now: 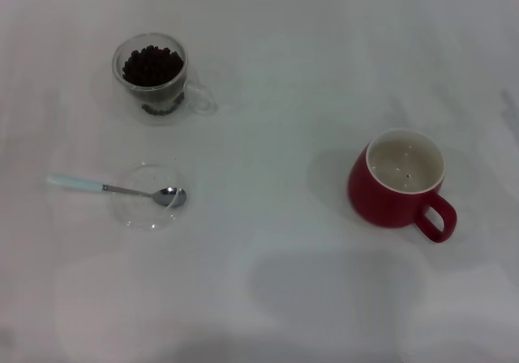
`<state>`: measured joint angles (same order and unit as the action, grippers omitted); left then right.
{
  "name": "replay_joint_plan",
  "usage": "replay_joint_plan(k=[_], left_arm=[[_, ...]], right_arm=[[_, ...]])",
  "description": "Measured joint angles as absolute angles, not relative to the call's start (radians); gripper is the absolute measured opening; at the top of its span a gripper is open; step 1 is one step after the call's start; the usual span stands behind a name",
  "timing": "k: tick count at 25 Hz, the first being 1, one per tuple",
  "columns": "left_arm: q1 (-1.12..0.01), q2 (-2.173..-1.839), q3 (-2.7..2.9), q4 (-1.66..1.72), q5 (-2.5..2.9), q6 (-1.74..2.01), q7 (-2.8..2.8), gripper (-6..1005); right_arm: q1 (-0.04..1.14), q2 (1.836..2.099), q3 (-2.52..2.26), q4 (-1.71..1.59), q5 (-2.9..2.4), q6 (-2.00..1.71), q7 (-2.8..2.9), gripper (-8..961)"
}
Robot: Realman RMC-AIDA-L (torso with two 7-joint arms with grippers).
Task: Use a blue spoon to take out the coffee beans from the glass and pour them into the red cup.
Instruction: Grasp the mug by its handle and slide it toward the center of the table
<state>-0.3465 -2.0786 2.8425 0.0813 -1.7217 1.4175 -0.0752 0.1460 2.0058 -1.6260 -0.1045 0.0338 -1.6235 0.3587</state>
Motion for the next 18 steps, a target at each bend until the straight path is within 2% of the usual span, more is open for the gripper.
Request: replay_joint_plan(k=[10,18], left_arm=[[-0.339,-2.08,2.842,0.081,-1.722,1.417,-0.075,872],[-0.304,-2.078,2.842,0.08,-1.708,1.417,-0.1,872]], right_arm=[[0.124,2.0,-1.639,-0.103,0.034,-1.635,0.368,723],[0.104,1.944,-1.788,0.011,-0.027,-1.78,0.482,723]])
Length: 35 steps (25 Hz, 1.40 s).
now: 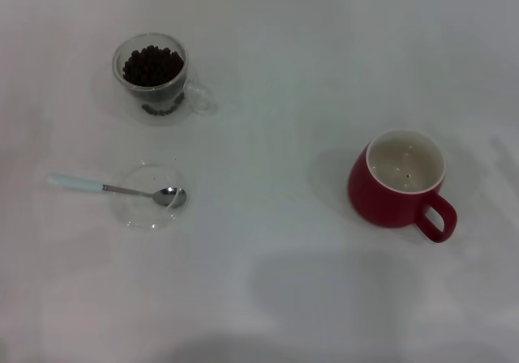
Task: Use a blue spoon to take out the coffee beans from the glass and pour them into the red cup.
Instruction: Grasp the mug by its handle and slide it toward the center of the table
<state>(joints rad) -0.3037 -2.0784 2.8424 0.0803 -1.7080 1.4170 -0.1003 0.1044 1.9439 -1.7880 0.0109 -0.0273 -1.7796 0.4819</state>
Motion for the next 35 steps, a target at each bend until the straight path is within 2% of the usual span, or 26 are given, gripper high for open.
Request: replay_joint_plan(k=[3,6,15,20,35], left_arm=[[-0.281,-2.074,2.843,0.065,-1.611,1.418,-0.141,873],[-0.258,-2.071,2.843,0.017,-1.45,1.427,-0.192,873],[-0.139,-2.073,2.841,-0.028,-1.216,1.562,-0.23,873],[-0.12,-2.072,2.837,-0.047,-1.218,1.588,-0.264,872],[-0.137,-2.074,2.833,-0.055,-1.226,1.596,-0.27,873]], right_arm=[[0.106,1.936,-1.81,0.086,-0.071,-1.854,0.513,724],[0.104,1.942,-1.822,0.172,-0.087,-1.911,0.52,724],[0.115,1.989,-1.913,0.276,-0.092,-1.911,0.513,705],[0.119,2.007,-1.95,0.285,-0.092,-1.854,0.505,694],[0.12,2.013,-1.994,0.168,-0.19,-1.702,0.517,662]])
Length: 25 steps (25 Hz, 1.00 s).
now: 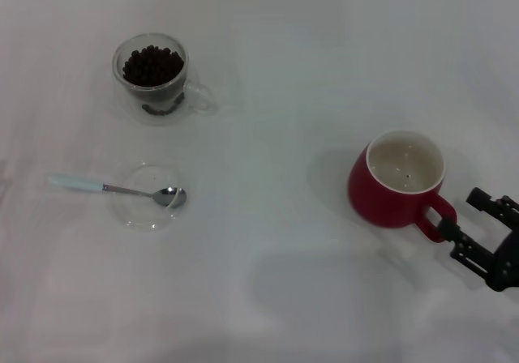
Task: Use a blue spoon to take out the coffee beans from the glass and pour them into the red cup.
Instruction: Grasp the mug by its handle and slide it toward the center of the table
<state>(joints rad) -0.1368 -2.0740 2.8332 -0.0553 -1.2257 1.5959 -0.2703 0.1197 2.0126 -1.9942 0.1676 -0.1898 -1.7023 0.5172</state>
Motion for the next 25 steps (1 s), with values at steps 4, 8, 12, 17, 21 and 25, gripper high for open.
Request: replay_joint_plan(k=[4,8,12,17,21,25], left_arm=[[-0.139,-2.074,2.833,-0.055,-1.226,1.599,-0.267,872],[-0.139,-2.074,2.833,-0.055,-1.232,1.6,-0.266,872],[-0.136,-2.074,2.833,-0.055,-1.237,1.602,-0.265,873],[-0.136,-2.074,2.832,-0.055,-1.24,1.602,-0.264,872],[-0.136,-2.074,2.832,-0.055,-1.245,1.602,-0.264,872],[-0.137,-2.075,2.832,-0.055,-1.255,1.602,-0.264,873]], right_arm=[[0.121,2.013,-1.995,0.133,-0.197,-1.636,0.523,654],[0.127,2.013,-1.994,0.109,-0.197,-1.582,0.523,645],[0.138,2.011,-1.987,0.092,-0.189,-1.527,0.523,637],[0.172,2.009,-1.985,0.091,-0.175,-1.469,0.515,626],[0.189,2.008,-1.985,0.089,-0.174,-1.453,0.498,618],[0.195,2.007,-1.99,0.072,-0.18,-1.453,0.476,609]])
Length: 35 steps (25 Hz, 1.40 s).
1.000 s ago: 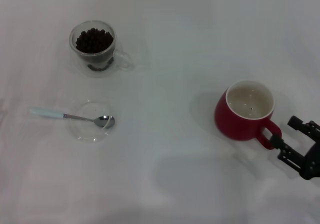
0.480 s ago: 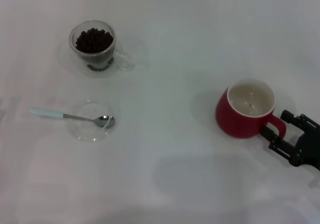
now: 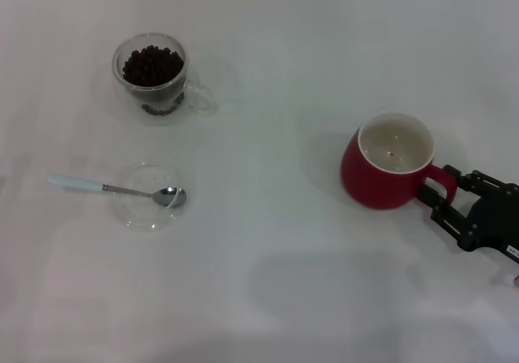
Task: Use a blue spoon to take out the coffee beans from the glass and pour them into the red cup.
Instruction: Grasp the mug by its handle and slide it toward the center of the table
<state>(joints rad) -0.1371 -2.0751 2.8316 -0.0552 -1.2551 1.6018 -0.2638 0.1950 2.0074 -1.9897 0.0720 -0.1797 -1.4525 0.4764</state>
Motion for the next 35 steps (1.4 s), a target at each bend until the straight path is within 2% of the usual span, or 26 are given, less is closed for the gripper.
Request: replay_joint_plan(k=[11,30,35], left_arm=[[-0.141,-2.076,2.832,-0.052,-1.261,1.601,-0.264,872],[-0.141,-2.075,2.832,-0.048,-1.27,1.602,-0.264,873],[-0.141,-2.075,2.832,-0.048,-1.27,1.602,-0.264,873]], right_arm=[[0.223,2.006,-2.125,-0.001,-0.187,-1.452,0.468,358],[0.244,2.009,-2.207,-0.054,-0.236,-1.439,0.515,359],[0.24,2.011,-2.216,-0.075,-0.259,-1.444,0.515,286]])
